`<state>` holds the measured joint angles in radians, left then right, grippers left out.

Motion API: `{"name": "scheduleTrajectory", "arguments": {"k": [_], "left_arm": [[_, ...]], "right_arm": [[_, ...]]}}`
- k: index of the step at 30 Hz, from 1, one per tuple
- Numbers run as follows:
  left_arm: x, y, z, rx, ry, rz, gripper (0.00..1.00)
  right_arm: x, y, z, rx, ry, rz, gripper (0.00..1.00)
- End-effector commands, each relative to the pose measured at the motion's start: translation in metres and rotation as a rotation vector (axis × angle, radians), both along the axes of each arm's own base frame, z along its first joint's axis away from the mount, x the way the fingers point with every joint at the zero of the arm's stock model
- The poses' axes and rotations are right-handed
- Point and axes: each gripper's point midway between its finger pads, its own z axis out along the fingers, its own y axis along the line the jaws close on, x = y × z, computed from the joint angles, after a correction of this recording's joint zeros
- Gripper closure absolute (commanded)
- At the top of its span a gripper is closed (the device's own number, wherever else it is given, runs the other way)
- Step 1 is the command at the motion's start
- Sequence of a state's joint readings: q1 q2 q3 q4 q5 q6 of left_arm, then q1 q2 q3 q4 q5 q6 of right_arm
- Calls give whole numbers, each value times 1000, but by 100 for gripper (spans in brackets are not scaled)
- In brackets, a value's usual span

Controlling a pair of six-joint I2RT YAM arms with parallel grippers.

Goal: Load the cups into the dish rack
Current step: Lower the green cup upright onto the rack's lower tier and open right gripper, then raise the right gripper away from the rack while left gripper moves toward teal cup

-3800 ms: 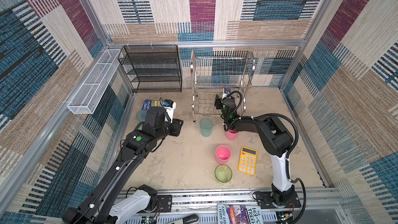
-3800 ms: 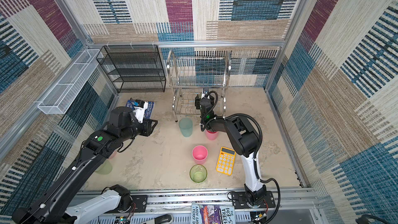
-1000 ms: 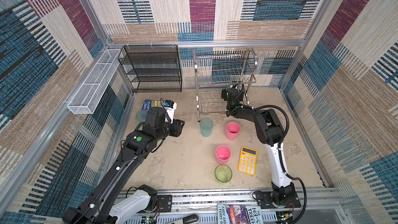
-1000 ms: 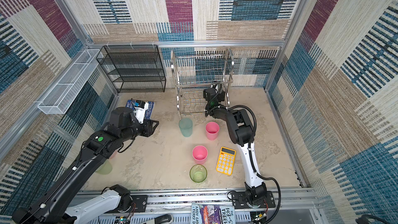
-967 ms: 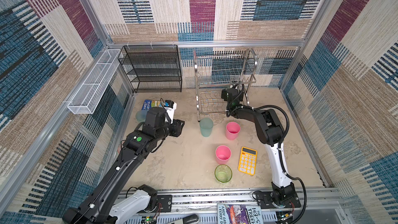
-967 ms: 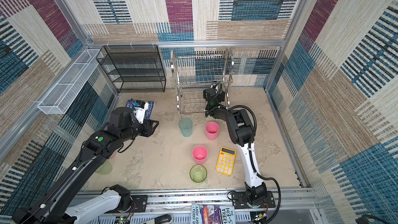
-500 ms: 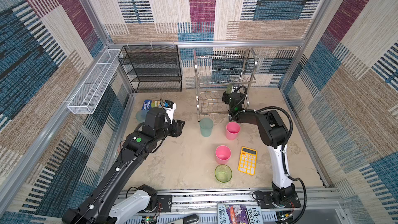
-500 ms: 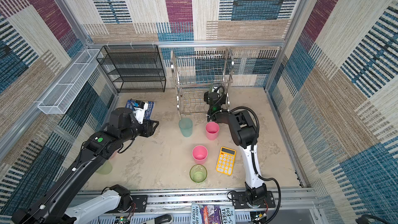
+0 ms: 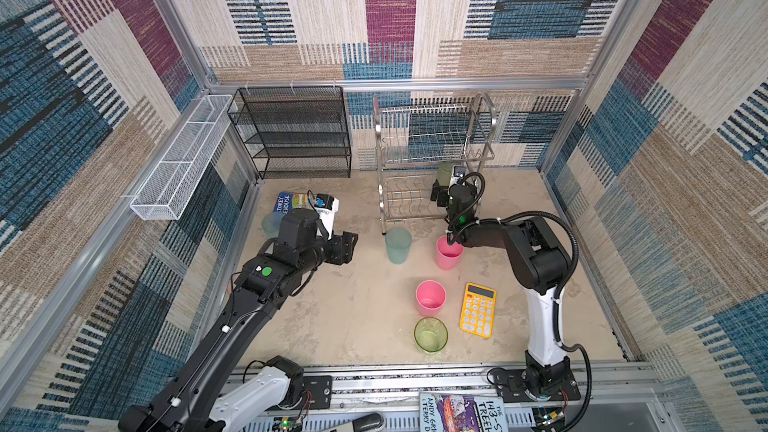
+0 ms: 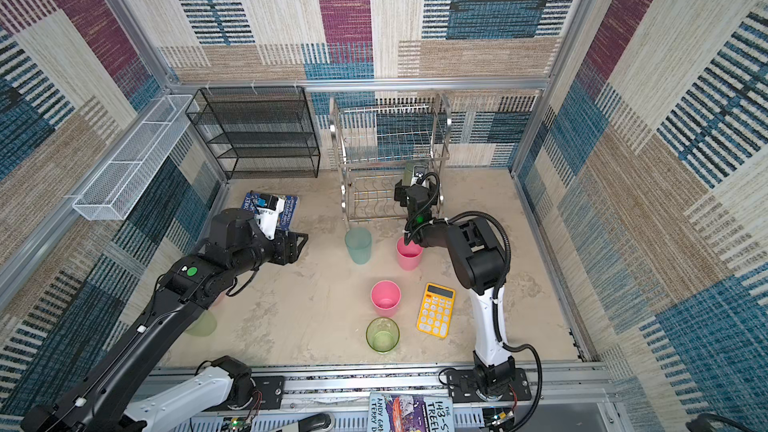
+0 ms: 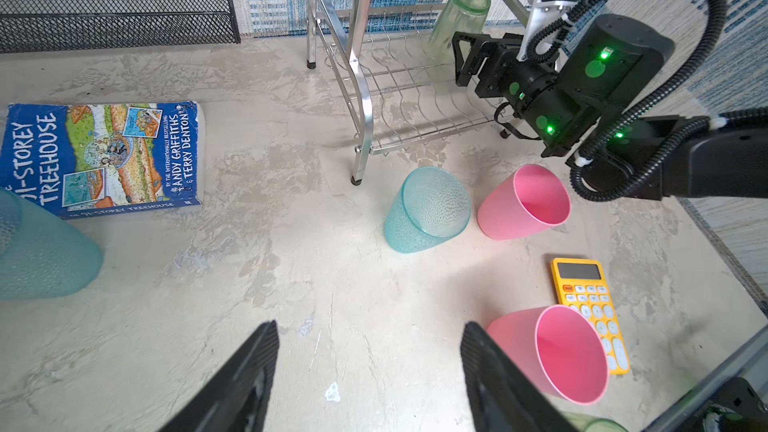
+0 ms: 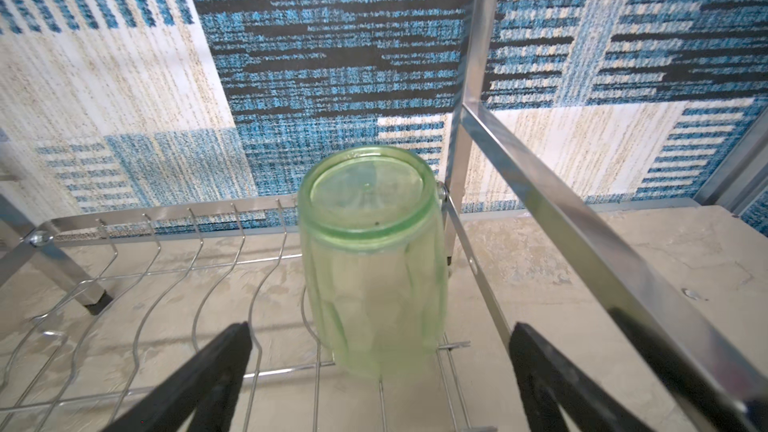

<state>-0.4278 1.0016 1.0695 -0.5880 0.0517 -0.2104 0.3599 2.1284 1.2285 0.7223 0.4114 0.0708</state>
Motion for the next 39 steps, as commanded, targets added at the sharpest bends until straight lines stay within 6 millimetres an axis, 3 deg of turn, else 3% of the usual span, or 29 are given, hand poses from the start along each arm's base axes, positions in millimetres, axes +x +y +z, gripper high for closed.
{"name": "scheduleTrajectory", "arguments": {"k": [1,14,21,25,32,39], "left_arm": [[4,2,2,18,-25,2,27],[7,2,-5,38,-8,9,30],[8,1,-8,40,0,5,31],[9,0,-12,43,13,5,31],[11,-8,-21,28,51,-8,32],[8,-32,-39,30,123,-22,36]], "right_arm": [[-8,6,19,30,-60,24,0],[-69,28,36,50,-56,113,2],[-124,9,41,139,-27,116,3],[-146,3,43,202,31,134,4],[-177,10,30,287,251,203,6],[-212,-17,13,350,419,162,6]]}}
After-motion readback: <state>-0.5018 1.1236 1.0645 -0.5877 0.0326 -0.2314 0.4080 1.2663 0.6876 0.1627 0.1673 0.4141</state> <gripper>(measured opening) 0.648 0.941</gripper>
